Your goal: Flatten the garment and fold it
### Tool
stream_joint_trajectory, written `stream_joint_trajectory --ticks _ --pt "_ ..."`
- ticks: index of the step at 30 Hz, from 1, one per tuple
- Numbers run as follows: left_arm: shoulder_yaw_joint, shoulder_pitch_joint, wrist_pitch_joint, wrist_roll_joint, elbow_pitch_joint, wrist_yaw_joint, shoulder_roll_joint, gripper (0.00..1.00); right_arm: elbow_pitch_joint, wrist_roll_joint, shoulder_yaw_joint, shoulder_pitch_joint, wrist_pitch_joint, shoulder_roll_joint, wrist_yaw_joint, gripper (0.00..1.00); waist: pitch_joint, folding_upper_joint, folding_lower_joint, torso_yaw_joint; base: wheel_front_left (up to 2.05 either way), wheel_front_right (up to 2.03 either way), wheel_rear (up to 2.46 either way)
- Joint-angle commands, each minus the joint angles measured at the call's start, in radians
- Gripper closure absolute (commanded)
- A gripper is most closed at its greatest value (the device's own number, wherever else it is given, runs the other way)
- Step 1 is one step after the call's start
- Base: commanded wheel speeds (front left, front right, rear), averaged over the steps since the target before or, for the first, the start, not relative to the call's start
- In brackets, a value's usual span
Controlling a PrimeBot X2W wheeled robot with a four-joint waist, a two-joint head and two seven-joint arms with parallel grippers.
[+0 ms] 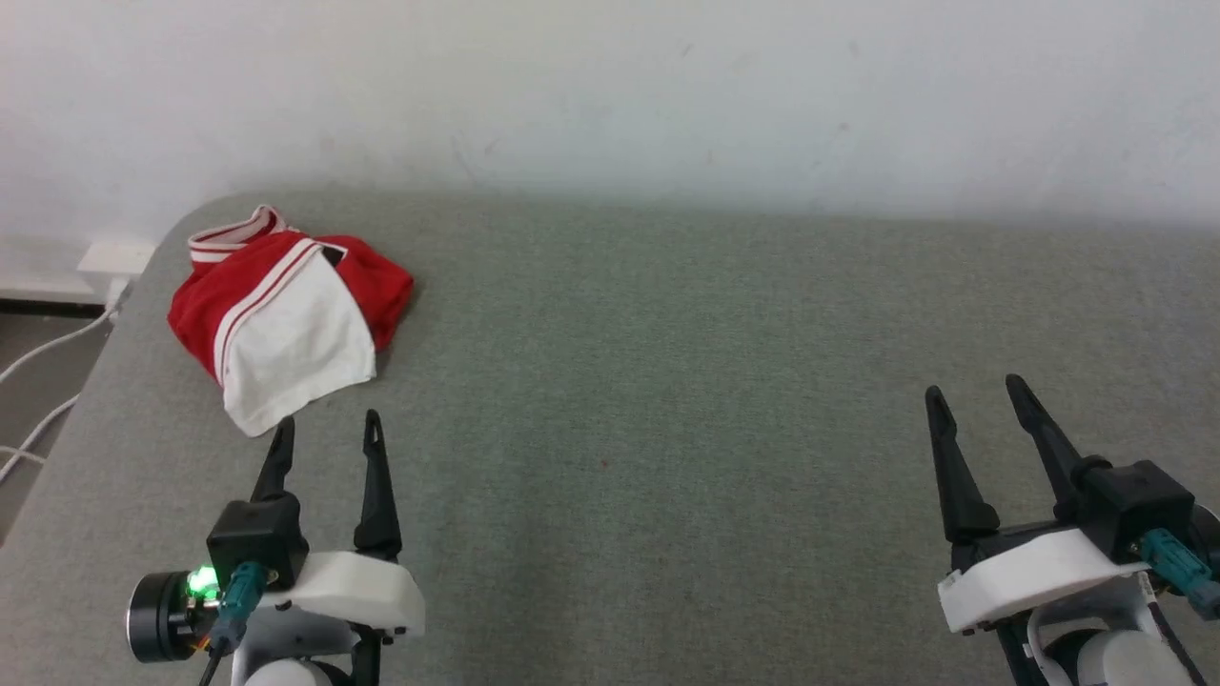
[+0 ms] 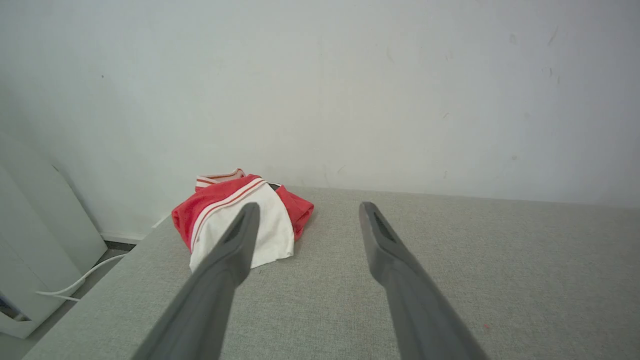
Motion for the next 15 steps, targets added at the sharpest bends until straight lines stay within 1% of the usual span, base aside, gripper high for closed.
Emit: stream_joint_trajectory --ticks 1,15 --pt "0.003 -0.012 -0.013 -0.004 -0.004 0.011 -0.002 0.0 -0.005 0.009 -0.002 0.0 -0.01 0.002 0.0 0.0 0.005 -0.0001 0.0 0.025 0.0 0.0 0.0" --pt "0.008 -0.006 -0.04 -0.016 -0.002 0.043 -0.003 0.0 -0.002 0.017 0.0 0.004 -0.037 0.002 0.0 0.0 0.014 -0.0001 0.0 0.131 0.0 0.0 0.0"
